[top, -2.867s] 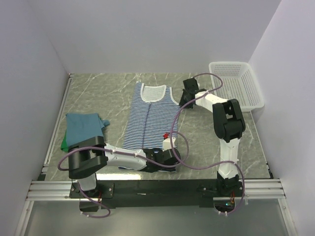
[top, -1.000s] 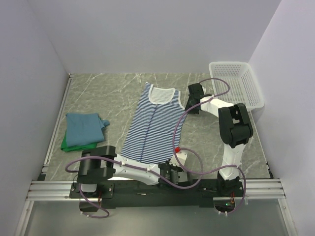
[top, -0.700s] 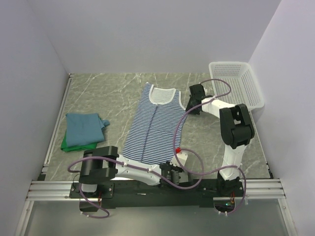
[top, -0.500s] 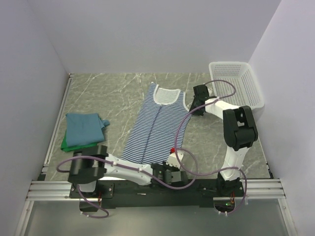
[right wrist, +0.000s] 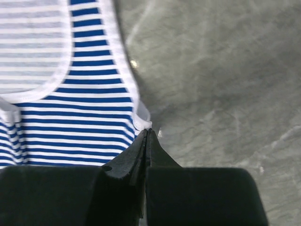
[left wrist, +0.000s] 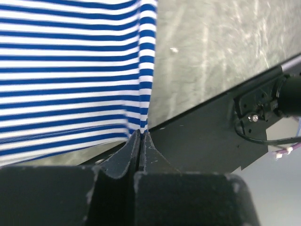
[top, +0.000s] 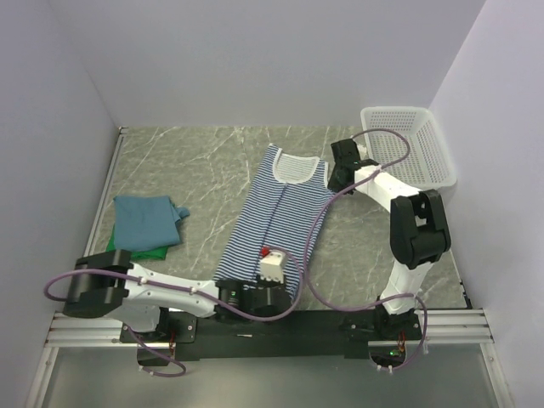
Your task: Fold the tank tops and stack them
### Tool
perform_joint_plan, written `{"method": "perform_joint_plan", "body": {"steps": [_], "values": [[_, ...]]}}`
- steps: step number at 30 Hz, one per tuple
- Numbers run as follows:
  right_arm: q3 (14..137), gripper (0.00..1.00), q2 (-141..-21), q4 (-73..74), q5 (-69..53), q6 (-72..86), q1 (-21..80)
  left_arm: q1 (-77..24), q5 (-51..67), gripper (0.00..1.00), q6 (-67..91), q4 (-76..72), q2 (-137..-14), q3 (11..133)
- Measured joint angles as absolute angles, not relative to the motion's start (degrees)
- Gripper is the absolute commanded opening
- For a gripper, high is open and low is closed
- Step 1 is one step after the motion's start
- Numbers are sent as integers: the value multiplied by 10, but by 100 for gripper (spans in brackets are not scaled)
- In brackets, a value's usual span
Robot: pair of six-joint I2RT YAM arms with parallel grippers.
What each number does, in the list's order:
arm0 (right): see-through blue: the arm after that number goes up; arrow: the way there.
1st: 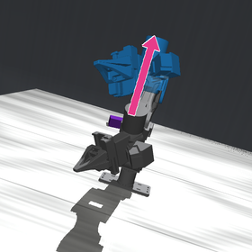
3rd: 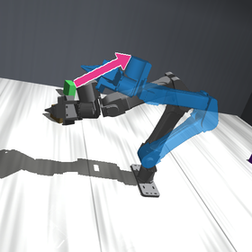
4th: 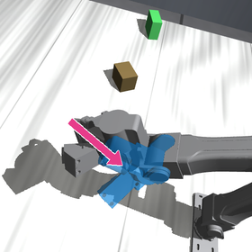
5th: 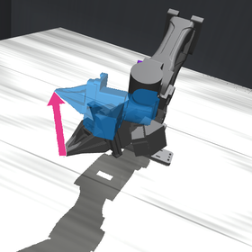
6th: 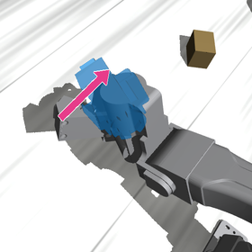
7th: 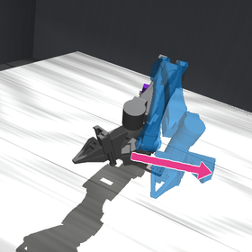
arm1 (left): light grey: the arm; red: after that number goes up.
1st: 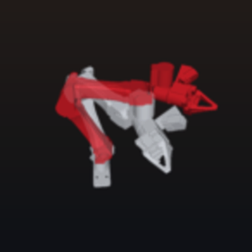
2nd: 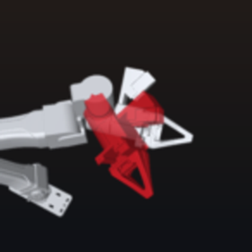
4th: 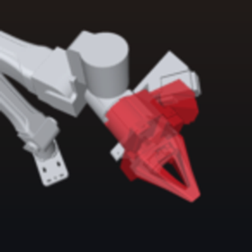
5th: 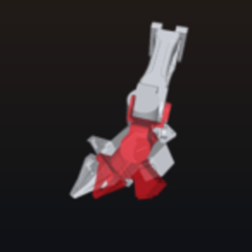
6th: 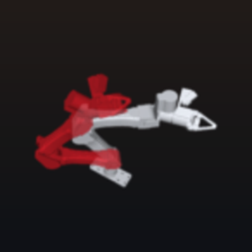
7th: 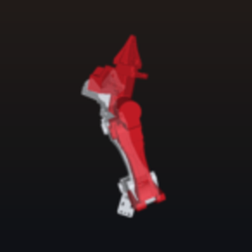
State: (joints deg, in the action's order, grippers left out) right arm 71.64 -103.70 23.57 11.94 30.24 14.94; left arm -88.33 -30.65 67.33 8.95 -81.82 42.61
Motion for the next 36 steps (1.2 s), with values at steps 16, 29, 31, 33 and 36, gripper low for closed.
{"method": "perform_joint_plan", "body": {"steps": [16, 29, 31, 33, 36], "values": [[943, 0, -1196, 314, 141, 313, 258, -858, -325, 1, 807, 110, -660, 278], [1022, 0, -1249, 346, 154, 323, 294, -854, -329, 1, 853, 159, -622, 245], [1022, 0, -1249, 347, 154, 324, 294, -854, -329, 0, 858, 164, -617, 242], [1023, 0, -1250, 348, 154, 326, 294, -852, -329, 1, 863, 168, -613, 239], [1037, 0, -1262, 352, 154, 326, 294, -847, -331, 1, 868, 175, -609, 235]]}}
